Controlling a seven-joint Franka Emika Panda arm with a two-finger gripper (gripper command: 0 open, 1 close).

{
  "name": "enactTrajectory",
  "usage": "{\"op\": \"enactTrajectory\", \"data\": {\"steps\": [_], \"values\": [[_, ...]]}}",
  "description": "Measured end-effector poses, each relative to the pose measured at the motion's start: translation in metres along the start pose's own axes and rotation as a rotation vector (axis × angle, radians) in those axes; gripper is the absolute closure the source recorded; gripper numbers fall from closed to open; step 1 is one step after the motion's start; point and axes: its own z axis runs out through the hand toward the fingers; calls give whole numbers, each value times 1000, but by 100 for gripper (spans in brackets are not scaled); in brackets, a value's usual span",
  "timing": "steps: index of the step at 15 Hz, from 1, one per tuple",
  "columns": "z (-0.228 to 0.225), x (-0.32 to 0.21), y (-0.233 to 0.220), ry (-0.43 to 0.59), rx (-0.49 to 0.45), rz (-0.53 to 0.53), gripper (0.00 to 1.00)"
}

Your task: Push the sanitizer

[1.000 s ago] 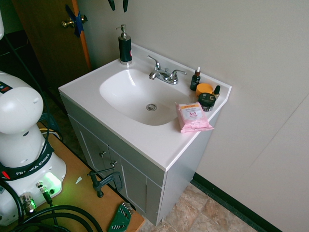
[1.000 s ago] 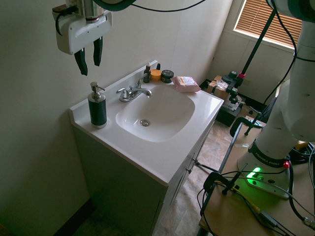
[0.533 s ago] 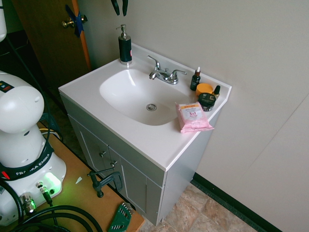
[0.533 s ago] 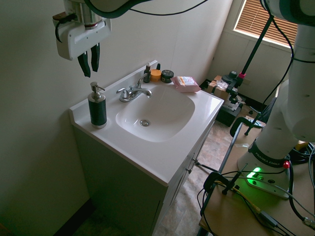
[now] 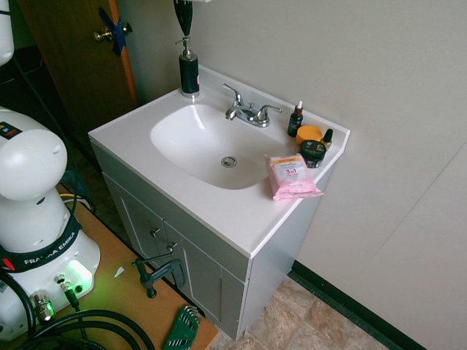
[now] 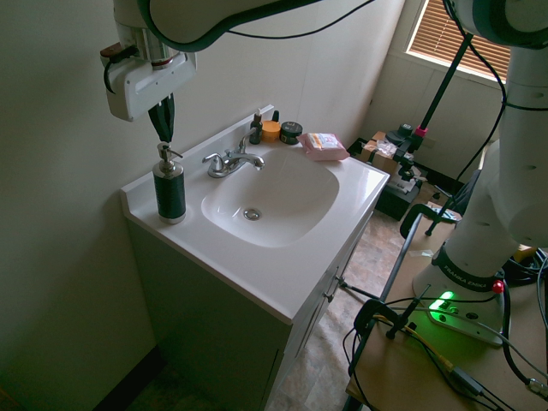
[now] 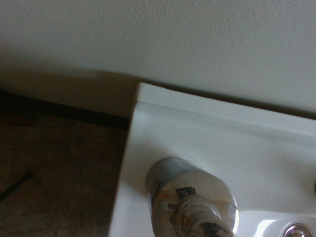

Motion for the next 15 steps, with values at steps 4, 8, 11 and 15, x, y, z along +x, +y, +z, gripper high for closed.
{"op": "enactTrajectory", "data": {"steps": [4, 8, 11, 15], "values": [[5, -5, -2, 0, 2, -2, 100], [10, -8, -1, 0, 1, -5, 100], [19, -11, -1, 4, 3, -11, 100], [2, -9, 2, 20, 40, 0, 0]]}}
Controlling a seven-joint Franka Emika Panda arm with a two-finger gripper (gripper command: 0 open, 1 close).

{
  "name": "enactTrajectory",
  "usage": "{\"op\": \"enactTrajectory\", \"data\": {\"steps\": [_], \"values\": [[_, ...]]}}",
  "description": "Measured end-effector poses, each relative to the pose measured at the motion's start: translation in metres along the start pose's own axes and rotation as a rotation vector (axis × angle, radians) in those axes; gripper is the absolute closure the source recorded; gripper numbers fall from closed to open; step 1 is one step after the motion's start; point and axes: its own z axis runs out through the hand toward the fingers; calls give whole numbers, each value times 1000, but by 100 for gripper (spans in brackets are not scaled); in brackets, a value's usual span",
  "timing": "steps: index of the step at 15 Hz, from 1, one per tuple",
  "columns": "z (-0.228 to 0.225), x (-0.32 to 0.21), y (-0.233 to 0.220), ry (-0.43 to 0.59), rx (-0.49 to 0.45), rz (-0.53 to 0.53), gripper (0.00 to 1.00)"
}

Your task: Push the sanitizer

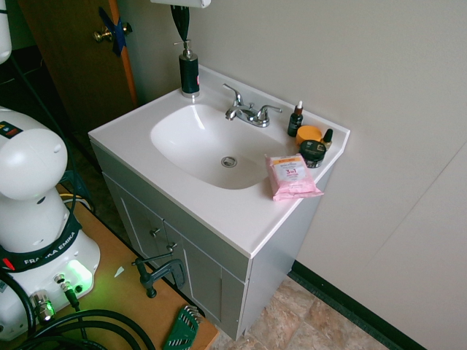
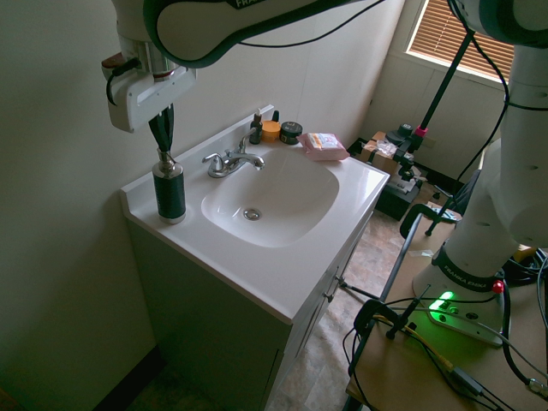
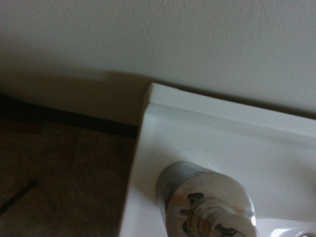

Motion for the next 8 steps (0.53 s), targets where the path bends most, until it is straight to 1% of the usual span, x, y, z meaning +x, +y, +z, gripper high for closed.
{"op": "enactTrajectory", "data": {"steps": [2, 5, 6, 8], "values": [[-30, 9, 22, 4, 37, 33, 0], [-66, 18, 87, -8, 67, 84, 0], [-67, 18, 108, -14, 64, 97, 0], [-55, 14, 145, -21, 43, 115, 0]]}}
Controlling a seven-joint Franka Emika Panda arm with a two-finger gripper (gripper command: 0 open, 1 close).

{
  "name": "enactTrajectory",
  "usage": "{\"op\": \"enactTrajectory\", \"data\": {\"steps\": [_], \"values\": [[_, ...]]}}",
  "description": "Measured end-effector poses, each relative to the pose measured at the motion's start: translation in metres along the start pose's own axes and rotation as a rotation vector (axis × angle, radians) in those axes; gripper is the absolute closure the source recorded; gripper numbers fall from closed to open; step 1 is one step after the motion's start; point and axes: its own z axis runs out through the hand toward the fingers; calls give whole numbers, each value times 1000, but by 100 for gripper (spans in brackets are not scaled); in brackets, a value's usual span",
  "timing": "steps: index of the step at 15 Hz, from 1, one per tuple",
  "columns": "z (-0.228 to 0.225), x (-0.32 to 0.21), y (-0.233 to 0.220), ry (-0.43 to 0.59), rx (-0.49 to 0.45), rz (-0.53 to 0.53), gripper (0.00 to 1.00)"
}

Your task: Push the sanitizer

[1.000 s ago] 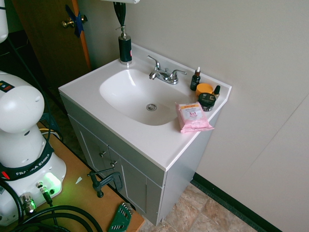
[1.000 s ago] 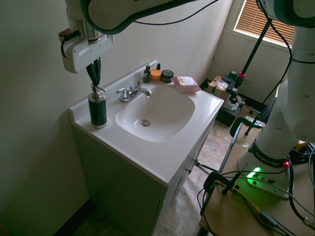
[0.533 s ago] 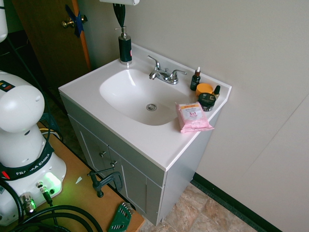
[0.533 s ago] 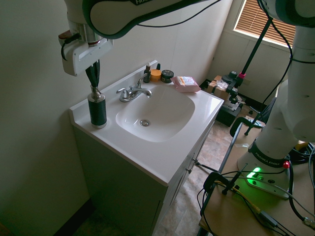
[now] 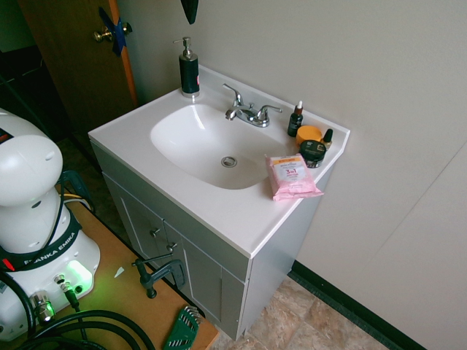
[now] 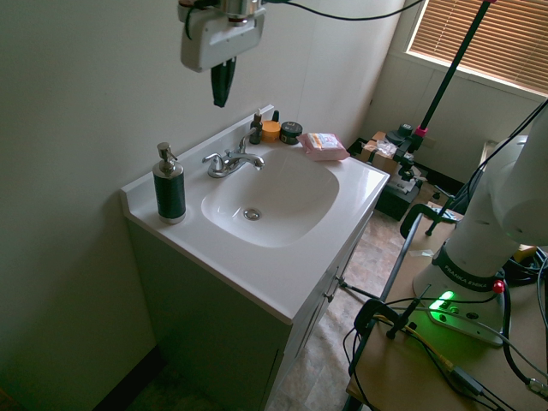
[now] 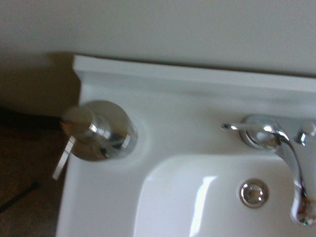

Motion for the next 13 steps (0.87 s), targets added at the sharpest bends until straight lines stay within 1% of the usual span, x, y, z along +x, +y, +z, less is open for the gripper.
{"op": "enactTrajectory", "data": {"steps": [3, 6, 13], "values": [[33, -9, 50, -25, -16, 23, 0], [63, -24, 85, -34, -20, 37, 0], [88, -17, 112, -48, -37, 62, 0]]}}
